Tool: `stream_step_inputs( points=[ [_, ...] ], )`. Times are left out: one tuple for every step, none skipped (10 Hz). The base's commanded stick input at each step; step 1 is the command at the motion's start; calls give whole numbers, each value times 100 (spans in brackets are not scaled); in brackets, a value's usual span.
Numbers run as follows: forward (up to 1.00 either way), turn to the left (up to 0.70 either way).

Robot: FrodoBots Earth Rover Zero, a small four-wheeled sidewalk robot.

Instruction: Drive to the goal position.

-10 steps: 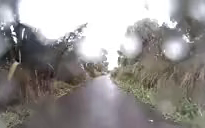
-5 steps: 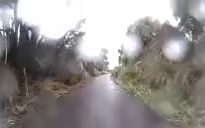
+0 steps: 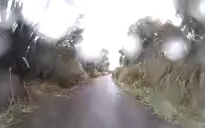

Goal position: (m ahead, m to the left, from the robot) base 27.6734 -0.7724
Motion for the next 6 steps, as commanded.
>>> stream_step_inputs(
  points=[
    [85, 0],
    [85, 0],
    [85, 0],
    [85, 0],
    [85, 0],
    [85, 0]
  ],
)
